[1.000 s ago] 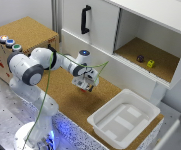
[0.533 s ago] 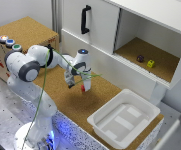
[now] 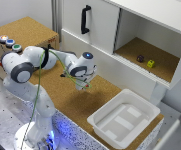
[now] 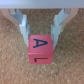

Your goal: Grasp the pink block, then turn it right

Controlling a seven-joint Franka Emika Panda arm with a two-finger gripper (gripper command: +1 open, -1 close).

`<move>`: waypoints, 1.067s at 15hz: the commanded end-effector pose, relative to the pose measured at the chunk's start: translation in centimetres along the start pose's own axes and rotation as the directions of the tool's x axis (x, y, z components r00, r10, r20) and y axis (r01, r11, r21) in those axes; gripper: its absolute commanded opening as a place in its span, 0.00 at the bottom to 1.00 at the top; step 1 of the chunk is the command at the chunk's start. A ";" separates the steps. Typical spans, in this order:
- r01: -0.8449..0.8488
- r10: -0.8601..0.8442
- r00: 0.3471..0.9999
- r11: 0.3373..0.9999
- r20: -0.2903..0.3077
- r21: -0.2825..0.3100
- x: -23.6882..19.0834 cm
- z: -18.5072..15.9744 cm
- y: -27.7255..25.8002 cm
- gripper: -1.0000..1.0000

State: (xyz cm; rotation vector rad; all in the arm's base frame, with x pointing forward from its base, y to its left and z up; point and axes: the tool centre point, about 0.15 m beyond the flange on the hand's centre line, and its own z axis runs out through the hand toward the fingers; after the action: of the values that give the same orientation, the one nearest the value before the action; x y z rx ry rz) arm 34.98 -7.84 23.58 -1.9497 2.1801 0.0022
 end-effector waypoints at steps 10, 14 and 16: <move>0.074 -0.131 0.977 0.949 -0.169 -0.308 1.3 1.2 -5.1 0.00; 0.072 -0.122 0.979 0.957 -0.164 -0.282 1.1 2.2 -4.9 0.00; 0.102 -0.146 0.976 0.961 -0.160 -0.256 0.6 2.3 -5.4 0.00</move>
State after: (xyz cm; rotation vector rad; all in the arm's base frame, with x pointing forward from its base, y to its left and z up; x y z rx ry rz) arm 37.64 -8.69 22.56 -2.2156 2.1894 -0.0121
